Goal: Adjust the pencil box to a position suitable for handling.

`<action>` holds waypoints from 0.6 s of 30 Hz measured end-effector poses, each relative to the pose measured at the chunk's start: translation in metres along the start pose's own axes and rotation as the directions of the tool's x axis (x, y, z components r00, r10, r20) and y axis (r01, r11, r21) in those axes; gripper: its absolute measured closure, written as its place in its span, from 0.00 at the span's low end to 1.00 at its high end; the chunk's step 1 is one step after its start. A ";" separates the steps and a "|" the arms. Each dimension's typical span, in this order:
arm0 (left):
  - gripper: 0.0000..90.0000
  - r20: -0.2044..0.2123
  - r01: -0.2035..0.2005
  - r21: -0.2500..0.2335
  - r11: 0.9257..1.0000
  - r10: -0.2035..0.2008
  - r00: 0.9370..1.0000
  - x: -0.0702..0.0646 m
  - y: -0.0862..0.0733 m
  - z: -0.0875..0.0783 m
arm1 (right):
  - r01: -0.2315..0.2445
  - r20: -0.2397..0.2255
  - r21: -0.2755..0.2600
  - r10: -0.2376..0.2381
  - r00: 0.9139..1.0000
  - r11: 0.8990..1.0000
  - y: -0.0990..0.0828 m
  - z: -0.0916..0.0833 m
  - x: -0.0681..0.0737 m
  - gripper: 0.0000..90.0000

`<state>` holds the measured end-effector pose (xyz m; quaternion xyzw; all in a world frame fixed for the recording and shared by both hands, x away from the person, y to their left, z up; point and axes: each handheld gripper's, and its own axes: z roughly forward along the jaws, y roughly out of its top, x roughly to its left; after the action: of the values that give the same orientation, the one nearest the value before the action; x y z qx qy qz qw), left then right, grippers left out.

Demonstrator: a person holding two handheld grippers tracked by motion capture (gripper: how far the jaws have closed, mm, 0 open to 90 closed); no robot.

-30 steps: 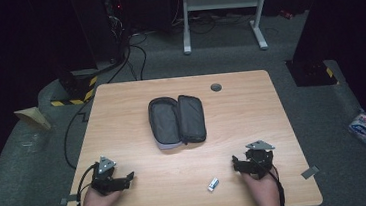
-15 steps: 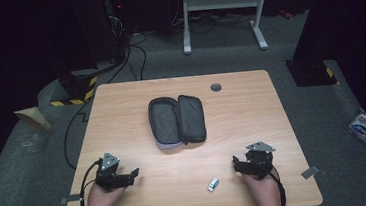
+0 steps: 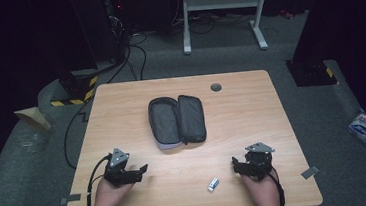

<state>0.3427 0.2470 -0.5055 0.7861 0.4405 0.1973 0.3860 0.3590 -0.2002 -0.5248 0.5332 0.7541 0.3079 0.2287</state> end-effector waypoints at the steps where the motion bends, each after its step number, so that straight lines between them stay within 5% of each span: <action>1: 0.16 0.006 -0.001 -0.004 1.000 0.001 1.000 -0.001 0.001 0.001 | 0.000 0.000 0.000 0.000 1.000 1.000 0.000 0.000 0.000 0.15; 18: 0.16 0.072 -0.044 -0.013 0.999 0.045 0.996 -0.016 0.040 0.024 | -0.003 0.001 -0.002 0.003 1.000 1.000 0.000 0.000 0.000 0.15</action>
<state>0.3716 0.2106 -0.4890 0.8002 0.4074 0.1799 0.4018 0.3592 -0.1998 -0.5249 0.5343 0.7529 0.3085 0.2290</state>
